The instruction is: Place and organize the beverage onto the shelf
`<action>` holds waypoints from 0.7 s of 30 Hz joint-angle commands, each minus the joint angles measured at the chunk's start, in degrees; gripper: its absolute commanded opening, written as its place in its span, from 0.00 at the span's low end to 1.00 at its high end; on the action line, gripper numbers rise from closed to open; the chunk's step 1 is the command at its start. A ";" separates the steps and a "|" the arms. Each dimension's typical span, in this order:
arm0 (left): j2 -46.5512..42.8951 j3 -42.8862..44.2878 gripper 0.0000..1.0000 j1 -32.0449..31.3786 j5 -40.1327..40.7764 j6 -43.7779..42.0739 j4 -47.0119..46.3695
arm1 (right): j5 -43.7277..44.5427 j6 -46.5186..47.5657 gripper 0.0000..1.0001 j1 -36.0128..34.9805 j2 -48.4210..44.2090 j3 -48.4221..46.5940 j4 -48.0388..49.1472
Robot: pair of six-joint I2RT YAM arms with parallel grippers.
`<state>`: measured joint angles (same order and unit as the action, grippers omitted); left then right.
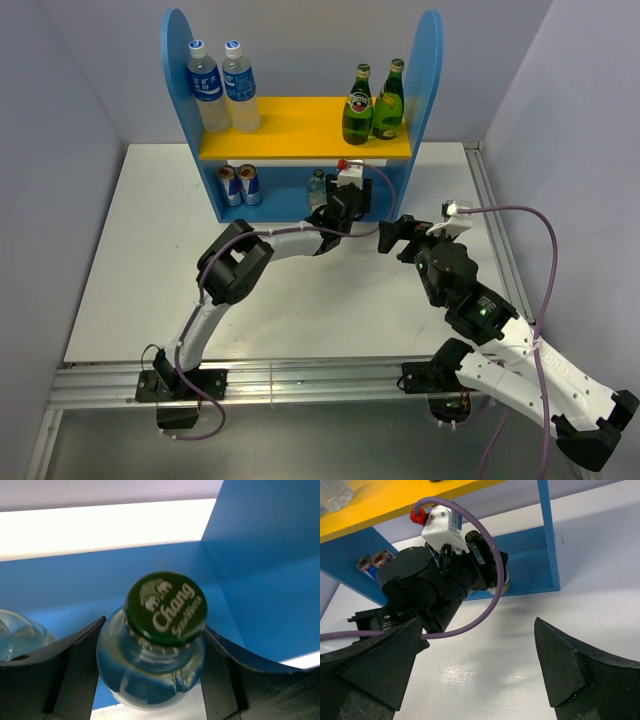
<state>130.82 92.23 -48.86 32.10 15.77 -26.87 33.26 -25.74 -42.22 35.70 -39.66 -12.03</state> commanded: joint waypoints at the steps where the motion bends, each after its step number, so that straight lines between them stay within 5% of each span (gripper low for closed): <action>1: -0.13 4.89 0.01 0.43 4.37 -0.12 -8.46 | -0.12 -0.19 1.00 0.20 -0.37 0.55 1.49; 10: 2.33 7.18 0.14 0.52 5.87 -0.92 -8.54 | -0.21 -0.37 1.00 0.12 -0.63 0.72 1.40; 11: 2.33 7.09 0.30 0.52 5.78 -0.92 -8.72 | -0.21 -0.37 1.00 0.12 -0.46 0.64 1.31; 12: 2.33 6.74 0.35 0.61 5.09 -1.09 -8.90 | -0.21 -0.37 1.00 0.12 -0.55 0.64 1.31; 16: 1.89 6.21 0.79 0.52 3.94 -1.09 -8.55 | -0.21 -0.37 1.00 0.12 -0.63 0.55 1.40; 21: 0.05 3.75 0.96 0.26 3.24 -1.44 -9.34 | -0.21 -0.37 1.00 0.12 -0.63 0.72 1.48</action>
<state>134.13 95.72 -48.75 35.59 15.22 -29.21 32.99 -25.74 -42.22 35.68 -39.62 -12.03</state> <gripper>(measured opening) 0.942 0.998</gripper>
